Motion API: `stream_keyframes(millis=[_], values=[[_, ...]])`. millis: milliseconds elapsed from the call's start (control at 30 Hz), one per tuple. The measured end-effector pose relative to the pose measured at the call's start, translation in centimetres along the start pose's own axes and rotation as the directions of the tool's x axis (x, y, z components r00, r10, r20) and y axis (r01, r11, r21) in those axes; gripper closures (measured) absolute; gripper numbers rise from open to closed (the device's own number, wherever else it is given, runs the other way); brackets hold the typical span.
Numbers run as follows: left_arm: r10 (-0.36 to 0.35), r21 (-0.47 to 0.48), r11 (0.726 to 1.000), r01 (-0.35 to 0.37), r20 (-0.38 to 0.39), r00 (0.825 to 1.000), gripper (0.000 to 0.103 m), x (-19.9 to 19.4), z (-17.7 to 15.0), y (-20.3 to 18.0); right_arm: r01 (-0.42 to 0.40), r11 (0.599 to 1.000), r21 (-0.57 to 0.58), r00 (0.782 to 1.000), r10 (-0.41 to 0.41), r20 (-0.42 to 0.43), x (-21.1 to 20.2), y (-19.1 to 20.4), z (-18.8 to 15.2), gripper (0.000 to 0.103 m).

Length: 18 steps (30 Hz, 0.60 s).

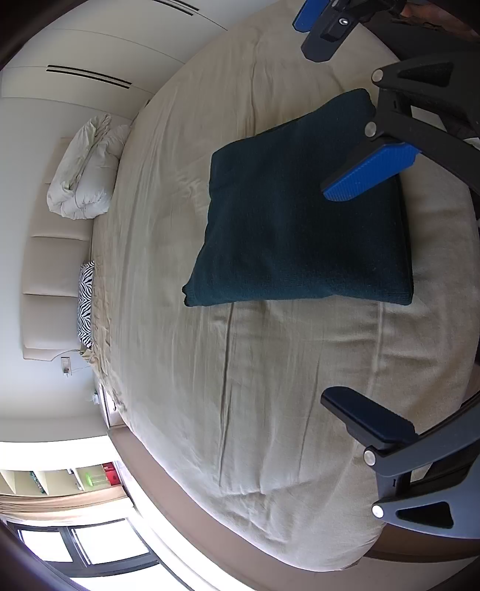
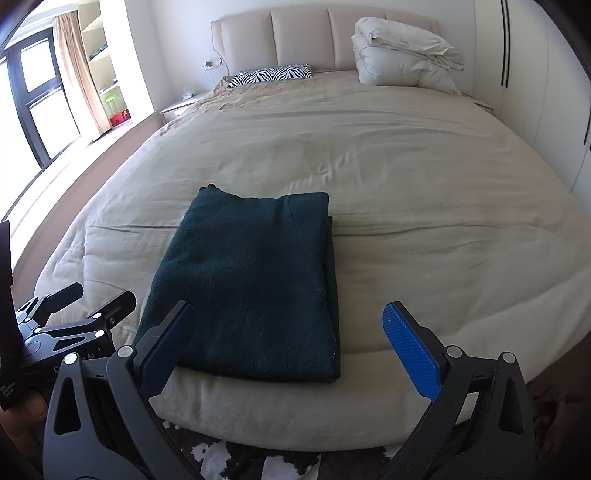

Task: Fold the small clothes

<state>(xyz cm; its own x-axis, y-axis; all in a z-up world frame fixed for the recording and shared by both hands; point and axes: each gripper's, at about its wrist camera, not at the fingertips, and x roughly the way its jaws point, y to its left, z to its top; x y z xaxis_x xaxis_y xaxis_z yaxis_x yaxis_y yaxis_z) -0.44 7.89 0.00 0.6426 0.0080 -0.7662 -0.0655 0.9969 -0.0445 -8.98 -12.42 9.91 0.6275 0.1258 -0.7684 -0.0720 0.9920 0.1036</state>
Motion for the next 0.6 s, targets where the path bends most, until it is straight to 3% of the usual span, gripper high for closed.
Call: stream_keyframes(millis=[333,600], values=[[0.0,0.003,1.0,0.0,-0.006,1.0,0.0,0.25,-0.09,0.09,0.013,1.0,0.002,1.0,-0.013,-0.003,0.17,-0.19,-0.12,0.0],[-0.002,0.003,1.0,0.002,-0.005,1.0,0.0,0.23,-0.05,0.1,0.069,0.998,-0.007,0.998,-0.069,-0.003,0.59,-0.42,-0.43,0.0]])
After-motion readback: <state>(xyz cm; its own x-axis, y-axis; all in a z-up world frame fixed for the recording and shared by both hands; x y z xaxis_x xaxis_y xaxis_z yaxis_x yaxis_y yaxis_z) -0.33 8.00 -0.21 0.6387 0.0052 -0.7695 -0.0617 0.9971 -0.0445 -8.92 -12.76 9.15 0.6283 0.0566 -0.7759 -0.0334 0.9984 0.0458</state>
